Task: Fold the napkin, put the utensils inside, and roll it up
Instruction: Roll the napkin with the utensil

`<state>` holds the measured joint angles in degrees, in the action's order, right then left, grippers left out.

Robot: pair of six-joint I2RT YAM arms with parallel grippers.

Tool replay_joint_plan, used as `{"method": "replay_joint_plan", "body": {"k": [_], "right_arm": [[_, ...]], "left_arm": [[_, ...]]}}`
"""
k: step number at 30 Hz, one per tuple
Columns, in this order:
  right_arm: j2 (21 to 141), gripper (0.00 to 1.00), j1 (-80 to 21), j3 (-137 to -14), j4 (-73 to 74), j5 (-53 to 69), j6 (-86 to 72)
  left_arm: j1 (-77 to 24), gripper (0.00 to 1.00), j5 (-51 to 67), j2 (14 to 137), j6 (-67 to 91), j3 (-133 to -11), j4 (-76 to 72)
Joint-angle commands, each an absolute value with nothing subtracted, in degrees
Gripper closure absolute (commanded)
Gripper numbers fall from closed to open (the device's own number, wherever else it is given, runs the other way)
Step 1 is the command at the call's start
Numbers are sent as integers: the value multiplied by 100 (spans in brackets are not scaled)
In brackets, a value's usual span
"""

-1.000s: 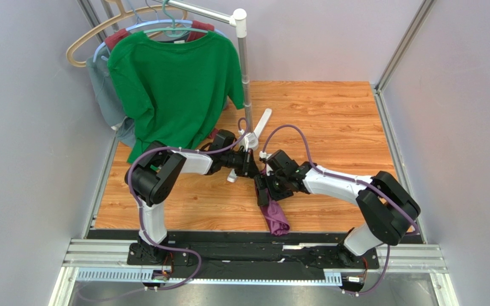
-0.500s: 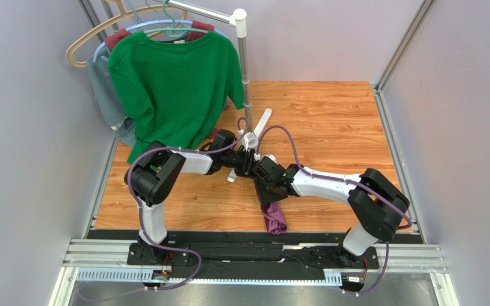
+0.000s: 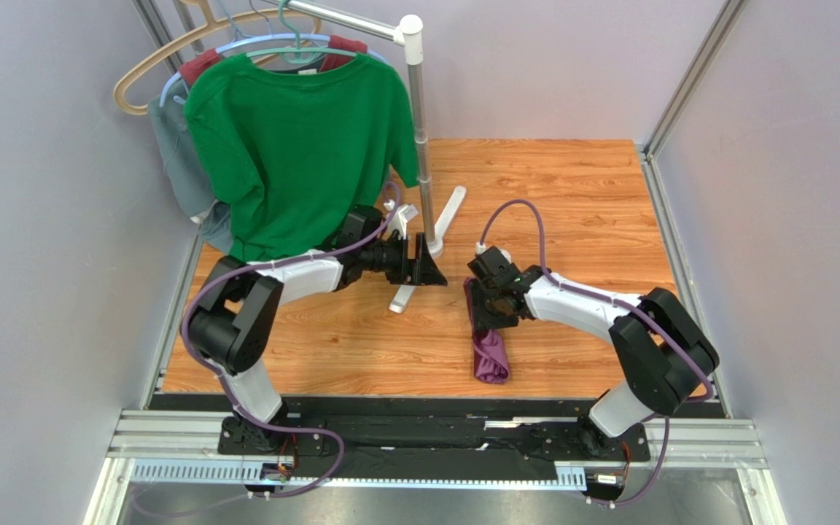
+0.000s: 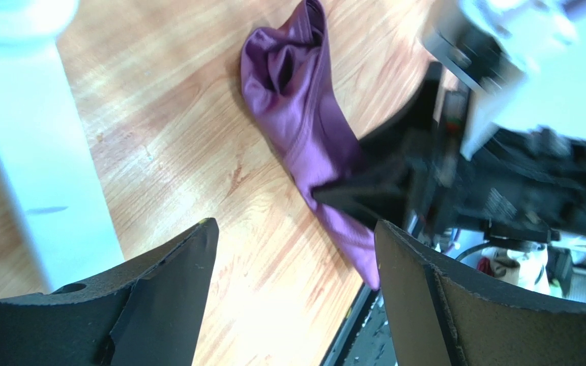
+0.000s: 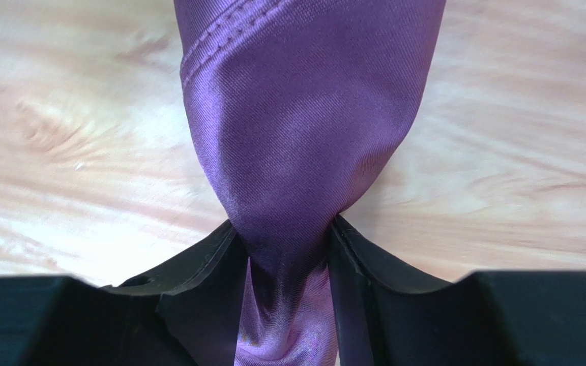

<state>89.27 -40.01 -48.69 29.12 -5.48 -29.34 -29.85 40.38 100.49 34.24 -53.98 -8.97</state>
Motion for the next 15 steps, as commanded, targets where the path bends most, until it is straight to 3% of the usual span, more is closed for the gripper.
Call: {"method": "replay_joint_plan", "body": {"k": [1, 15], "right_arm": [[9044, 55, -3578, -4886, 3208, -721, -2567], [10757, 55, -1944, -6793, 3567, -79, -1381]], "left_arm": [[-2901, 16, 3920, 9326, 3305, -5335, -739], [-2619, 15, 3489, 7849, 3226, -5335, -18]]}}
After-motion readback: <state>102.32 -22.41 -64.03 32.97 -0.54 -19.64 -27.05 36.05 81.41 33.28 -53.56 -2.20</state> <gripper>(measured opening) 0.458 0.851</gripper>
